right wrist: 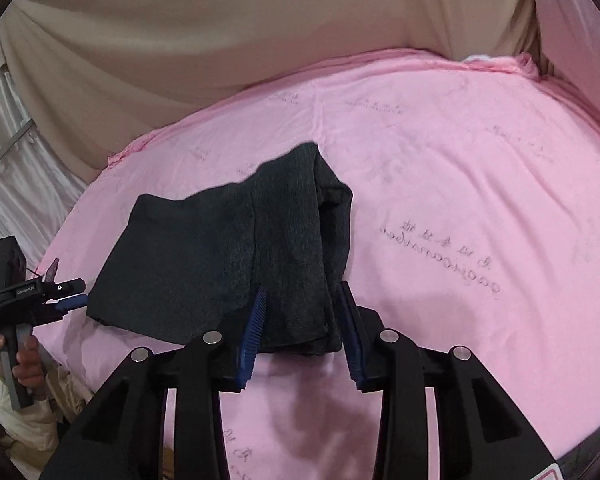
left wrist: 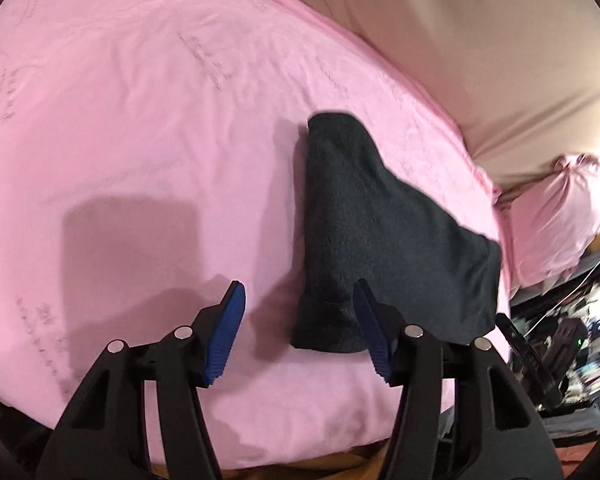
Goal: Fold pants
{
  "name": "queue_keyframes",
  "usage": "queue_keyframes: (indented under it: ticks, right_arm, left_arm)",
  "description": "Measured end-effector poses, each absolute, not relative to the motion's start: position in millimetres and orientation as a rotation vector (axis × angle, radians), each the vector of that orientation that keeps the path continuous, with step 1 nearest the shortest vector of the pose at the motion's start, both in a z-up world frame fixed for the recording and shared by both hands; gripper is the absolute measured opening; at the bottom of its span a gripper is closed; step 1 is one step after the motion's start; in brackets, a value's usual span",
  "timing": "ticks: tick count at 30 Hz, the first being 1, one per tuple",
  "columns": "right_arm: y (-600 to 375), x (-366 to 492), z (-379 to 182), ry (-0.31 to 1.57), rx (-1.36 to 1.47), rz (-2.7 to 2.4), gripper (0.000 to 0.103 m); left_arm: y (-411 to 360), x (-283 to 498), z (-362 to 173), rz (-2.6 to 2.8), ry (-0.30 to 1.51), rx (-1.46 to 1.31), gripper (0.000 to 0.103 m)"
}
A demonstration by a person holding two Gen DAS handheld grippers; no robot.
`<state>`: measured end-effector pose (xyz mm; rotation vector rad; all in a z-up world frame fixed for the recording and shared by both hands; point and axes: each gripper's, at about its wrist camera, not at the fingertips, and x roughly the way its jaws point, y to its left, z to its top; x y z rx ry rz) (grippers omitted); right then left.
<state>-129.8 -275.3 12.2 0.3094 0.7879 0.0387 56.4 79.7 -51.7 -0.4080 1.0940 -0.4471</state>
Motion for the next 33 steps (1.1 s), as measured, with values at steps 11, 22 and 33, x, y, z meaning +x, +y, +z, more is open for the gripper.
queue_keyframes:
  ticks: [11,22,33]
  right_arm:
    - [-19,-91,-21,0.804,-0.314,0.586,0.053]
    - [-32,-67,-8,0.912,-0.197,0.683,0.013]
    - [-194,-95,28,0.724,0.264,0.437,0.062]
  left_arm:
    - [122,42,-35,-0.281,1.006,-0.336,0.061]
    - [141,34,-26,-0.286,0.967,-0.325,0.063]
    - [69,56,-59,-0.484,1.122,-0.367,0.067]
